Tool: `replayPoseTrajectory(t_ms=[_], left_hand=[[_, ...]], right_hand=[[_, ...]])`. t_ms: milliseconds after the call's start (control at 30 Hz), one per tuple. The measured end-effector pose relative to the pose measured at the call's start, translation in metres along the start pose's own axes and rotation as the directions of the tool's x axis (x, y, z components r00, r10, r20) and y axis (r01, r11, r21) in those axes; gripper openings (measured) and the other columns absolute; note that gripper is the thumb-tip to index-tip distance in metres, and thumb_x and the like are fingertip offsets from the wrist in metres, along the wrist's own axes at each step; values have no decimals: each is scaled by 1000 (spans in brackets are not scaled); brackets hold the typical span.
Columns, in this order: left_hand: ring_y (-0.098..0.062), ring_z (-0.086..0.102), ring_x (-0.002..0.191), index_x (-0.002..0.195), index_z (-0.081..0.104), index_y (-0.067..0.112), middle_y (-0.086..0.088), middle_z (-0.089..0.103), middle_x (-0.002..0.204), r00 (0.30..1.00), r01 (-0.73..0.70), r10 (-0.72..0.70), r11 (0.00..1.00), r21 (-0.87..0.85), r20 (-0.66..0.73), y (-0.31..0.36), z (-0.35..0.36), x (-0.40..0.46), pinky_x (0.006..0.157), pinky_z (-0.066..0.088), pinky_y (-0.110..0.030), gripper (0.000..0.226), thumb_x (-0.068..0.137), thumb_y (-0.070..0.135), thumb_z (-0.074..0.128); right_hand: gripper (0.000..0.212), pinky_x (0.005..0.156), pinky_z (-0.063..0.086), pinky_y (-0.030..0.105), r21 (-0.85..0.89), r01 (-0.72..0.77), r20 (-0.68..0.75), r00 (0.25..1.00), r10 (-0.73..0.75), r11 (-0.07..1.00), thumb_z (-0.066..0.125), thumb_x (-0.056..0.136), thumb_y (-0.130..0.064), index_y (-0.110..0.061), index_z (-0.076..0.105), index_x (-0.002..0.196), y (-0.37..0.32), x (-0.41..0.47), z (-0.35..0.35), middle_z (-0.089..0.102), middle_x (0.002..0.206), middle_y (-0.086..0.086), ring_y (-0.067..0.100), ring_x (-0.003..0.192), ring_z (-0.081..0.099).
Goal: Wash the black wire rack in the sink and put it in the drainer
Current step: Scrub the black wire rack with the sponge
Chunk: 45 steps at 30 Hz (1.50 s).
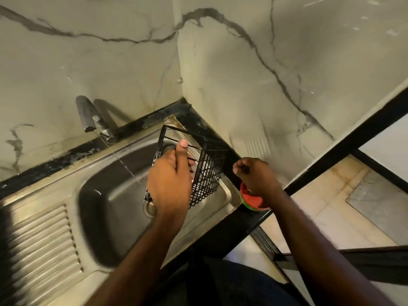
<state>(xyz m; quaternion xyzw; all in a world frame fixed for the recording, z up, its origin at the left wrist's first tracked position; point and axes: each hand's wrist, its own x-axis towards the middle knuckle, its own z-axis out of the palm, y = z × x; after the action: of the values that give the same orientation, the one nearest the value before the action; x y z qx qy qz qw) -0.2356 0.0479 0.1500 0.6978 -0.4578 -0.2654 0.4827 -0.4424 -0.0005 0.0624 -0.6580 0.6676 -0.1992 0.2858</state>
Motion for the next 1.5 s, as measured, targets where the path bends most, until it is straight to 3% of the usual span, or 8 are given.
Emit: replayPoseTrajectory(t_ms=[100, 267, 533, 733, 900, 1133, 1300, 1500], left_hand=[[-14, 66, 56, 64, 61, 25, 7, 64, 55, 999, -20, 20, 1000, 17, -35, 4, 6, -4, 66, 59, -46, 58, 100, 64, 39], [-11, 60, 52, 62, 59, 26, 12, 62, 53, 999, -28, 28, 999, -16, -17, 11, 16, -10, 62, 58, -45, 57, 102, 61, 40], [-15, 59, 52, 69, 63, 19, 0, 63, 57, 1000, -16, 16, 999, -52, -2, 14, 28, -21, 57, 55, -40, 57, 102, 59, 41], [-14, 55, 48, 65, 62, 22, 4, 58, 51, 1000, 19, -18, 993, -112, 10, 3, 31, -22, 57, 52, -38, 58, 100, 64, 42], [-11, 46, 45, 65, 67, 31, 7, 53, 49, 991, 136, -134, 966, -222, 26, -5, 21, -20, 56, 43, -36, 52, 98, 65, 45], [-14, 44, 47, 58, 59, 20, 2, 54, 54, 984, 168, -180, 943, -287, -16, -8, -6, -15, 54, 38, -30, 58, 99, 59, 48], [-17, 37, 44, 61, 56, 9, -4, 45, 52, 971, 204, -236, 904, -375, -39, -5, -30, -10, 49, 37, -30, 63, 86, 67, 59], [-21, 51, 41, 56, 64, 7, -9, 60, 48, 988, 73, -107, 957, -281, -109, -21, -51, -2, 54, 47, -37, 59, 96, 51, 63]], right_hand=[[14, 73, 43, 19, 39, -74, -6, 997, 75, 996, 66, 94, -26, -19, 73, 105, 9, -4, -10, 71, 99, -8, 6, 88, 62], [7, 57, 37, 6, -91, -159, 35, 986, 163, 983, 68, 90, -13, -18, 72, 93, 34, -10, -24, 64, 85, -10, 14, 87, 64], [58, 89, 58, 39, -405, -142, 266, 927, 265, 903, 72, 88, -16, -29, 52, 140, 47, -19, -10, 60, 132, 8, 29, 114, 64], [46, 98, 46, 32, -417, -98, 250, 944, 218, 904, 58, 98, -23, -28, 49, 143, 51, -23, 2, 50, 142, 6, 28, 124, 56], [32, 86, 52, 30, -239, -103, 116, 984, 134, 966, 68, 91, -22, -29, 64, 122, 42, -23, -4, 61, 125, 1, 24, 113, 62], [20, 66, 48, 20, 53, 154, -200, 970, -141, 987, 68, 91, -15, -25, 69, 109, -28, -12, -26, 70, 105, -10, 5, 82, 64], [25, 82, 59, 31, 365, 319, -269, 936, -229, 875, 67, 91, -16, -27, 69, 114, -78, -11, -25, 69, 109, -16, 2, 94, 68], [37, 93, 53, 22, 381, 569, -267, 823, -502, 729, 62, 90, 9, -14, 72, 117, -136, -15, -19, 62, 115, 2, 8, 110, 61]])
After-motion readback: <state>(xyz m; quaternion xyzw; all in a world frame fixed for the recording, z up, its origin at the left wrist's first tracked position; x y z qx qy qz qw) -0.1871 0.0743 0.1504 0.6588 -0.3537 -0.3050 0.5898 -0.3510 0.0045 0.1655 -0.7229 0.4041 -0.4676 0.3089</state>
